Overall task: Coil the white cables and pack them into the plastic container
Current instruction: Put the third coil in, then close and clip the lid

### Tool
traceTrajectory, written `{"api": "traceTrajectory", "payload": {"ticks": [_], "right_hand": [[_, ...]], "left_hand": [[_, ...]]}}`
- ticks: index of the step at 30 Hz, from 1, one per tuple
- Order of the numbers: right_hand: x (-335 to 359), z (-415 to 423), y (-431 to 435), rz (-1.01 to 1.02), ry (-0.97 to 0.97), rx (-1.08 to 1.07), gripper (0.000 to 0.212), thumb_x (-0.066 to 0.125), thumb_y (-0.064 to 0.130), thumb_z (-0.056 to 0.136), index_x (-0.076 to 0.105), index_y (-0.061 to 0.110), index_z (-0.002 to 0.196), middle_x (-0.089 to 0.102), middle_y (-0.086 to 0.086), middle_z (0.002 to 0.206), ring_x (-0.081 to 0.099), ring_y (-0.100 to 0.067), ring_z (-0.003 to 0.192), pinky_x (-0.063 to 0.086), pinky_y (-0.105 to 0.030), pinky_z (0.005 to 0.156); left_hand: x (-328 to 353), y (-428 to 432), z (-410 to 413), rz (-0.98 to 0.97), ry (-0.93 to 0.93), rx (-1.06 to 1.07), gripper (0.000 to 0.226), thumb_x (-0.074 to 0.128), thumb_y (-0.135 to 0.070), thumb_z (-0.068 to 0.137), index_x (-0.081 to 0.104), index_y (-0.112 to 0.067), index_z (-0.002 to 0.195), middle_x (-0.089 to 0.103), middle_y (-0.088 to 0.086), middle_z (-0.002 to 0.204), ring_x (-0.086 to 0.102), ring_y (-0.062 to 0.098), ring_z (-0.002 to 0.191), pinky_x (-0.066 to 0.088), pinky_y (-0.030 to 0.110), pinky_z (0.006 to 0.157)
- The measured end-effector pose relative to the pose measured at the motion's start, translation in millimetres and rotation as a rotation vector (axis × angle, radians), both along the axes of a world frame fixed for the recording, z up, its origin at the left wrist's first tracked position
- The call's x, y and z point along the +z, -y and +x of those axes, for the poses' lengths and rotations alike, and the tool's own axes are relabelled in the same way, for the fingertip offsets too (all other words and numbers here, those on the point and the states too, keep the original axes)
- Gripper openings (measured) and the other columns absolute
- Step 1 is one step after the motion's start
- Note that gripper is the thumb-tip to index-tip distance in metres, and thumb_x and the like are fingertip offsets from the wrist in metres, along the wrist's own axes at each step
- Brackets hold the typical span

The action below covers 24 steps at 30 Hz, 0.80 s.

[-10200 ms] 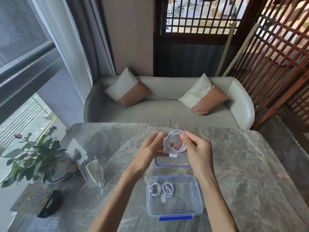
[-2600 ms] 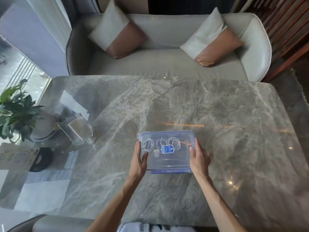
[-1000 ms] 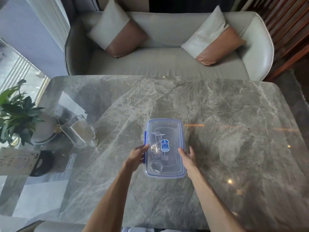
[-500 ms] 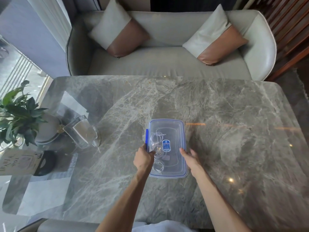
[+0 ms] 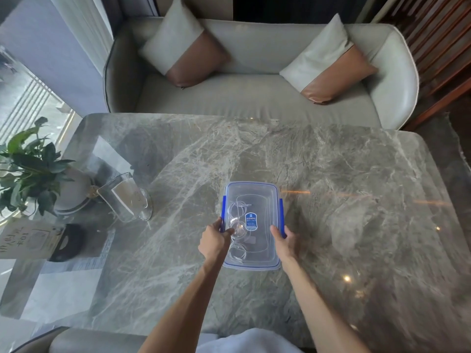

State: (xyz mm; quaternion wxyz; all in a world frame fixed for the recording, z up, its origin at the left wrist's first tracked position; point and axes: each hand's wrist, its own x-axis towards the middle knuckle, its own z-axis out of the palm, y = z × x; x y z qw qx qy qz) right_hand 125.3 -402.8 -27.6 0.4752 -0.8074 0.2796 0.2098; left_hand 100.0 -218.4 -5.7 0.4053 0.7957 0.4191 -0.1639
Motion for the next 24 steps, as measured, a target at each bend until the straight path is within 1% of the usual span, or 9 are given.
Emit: {"api": "traceTrajectory", "payload": {"ticks": [3,8,11,13,15,18,19,21,24], "right_hand": [[1,1,-11,-0.265,0.036,0.109,0.042,0.055,0.037,0.099,0.064,0.005,0.126,0.058,-0.026,0.120,0.054,-0.038,0.114,0.047,-0.040,0.094],[4,34,-23,-0.429,0.052,0.352,0.040,0.047,0.035,0.102,0.060,0.014,0.132,0.053,-0.023,0.125,0.050,-0.037,0.119,0.042,-0.038,0.097],[12,68,-23,-0.435,0.115,0.541,0.045,0.049,0.035,0.102,0.051,0.024,0.145,0.050,-0.015,0.138,0.046,-0.034,0.129,0.036,-0.039,0.107],[16,84,-19,-0.386,0.229,0.609,0.051,0.054,0.032,0.101,0.045,0.021,0.149,0.050,-0.013,0.146,0.044,-0.033,0.134,0.032,-0.038,0.111],[21,83,-12,-0.400,0.337,0.513,0.060,0.060,0.031,0.098,0.040,0.012,0.151,0.047,-0.015,0.152,0.042,-0.035,0.138,0.027,-0.040,0.116],[15,44,11,-0.415,0.262,0.238,0.072,0.063,0.029,0.095,0.030,0.006,0.155,0.037,-0.020,0.157,0.035,-0.036,0.145,0.020,-0.043,0.118],[10,28,20,-0.329,0.189,0.170,0.073,0.061,0.028,0.097,0.024,0.008,0.157,0.032,-0.018,0.160,0.033,-0.034,0.147,0.020,-0.042,0.119],[1,4,32,-0.130,0.072,0.095,0.073,0.056,0.032,0.100,0.015,0.019,0.159,0.028,-0.009,0.163,0.036,-0.027,0.147,0.028,-0.037,0.116],[-3,4,31,-0.070,0.092,0.093,0.074,0.059,0.039,0.097,0.018,0.027,0.158,0.039,-0.004,0.159,0.045,-0.023,0.141,0.037,-0.034,0.110]], "left_hand": [[4,0,0,-0.009,-0.018,0.020,0.033,0.070,-0.042,0.076,0.068,-0.035,0.108,0.074,-0.002,0.091,0.068,0.027,0.087,0.046,0.032,0.077],[8,3,-12,-0.051,-0.069,0.070,0.027,0.072,-0.039,0.077,0.067,-0.016,0.089,0.073,0.008,0.085,0.069,0.032,0.083,0.051,0.034,0.073],[8,19,-31,-0.292,-0.028,0.137,0.020,0.071,-0.027,0.084,0.064,-0.008,0.083,0.072,0.016,0.078,0.070,0.031,0.065,0.059,0.040,0.068],[7,30,-50,-0.472,-0.043,0.070,0.025,0.067,-0.027,0.089,0.066,-0.003,0.087,0.071,0.014,0.074,0.067,0.026,0.052,0.059,0.042,0.061],[2,28,-66,-0.240,0.002,-0.156,0.032,0.062,-0.039,0.091,0.070,-0.008,0.090,0.074,0.010,0.080,0.070,0.028,0.065,0.055,0.039,0.065],[-8,6,-71,0.258,0.169,-0.301,0.036,0.062,-0.033,0.091,0.062,-0.014,0.122,0.063,0.012,0.102,0.059,0.032,0.091,0.048,0.040,0.081],[-9,-2,-67,0.268,0.202,-0.283,0.048,0.062,-0.031,0.091,0.054,-0.012,0.134,0.058,0.014,0.110,0.054,0.033,0.098,0.045,0.041,0.087],[-13,-15,-54,0.087,0.215,-0.247,0.063,0.060,-0.028,0.094,0.035,-0.008,0.148,0.050,0.017,0.133,0.049,0.034,0.119,0.037,0.036,0.100],[-18,-24,-30,-0.103,0.238,-0.235,0.065,0.059,-0.014,0.095,0.028,-0.006,0.152,0.042,0.017,0.151,0.043,0.031,0.137,0.034,0.029,0.107]]}}
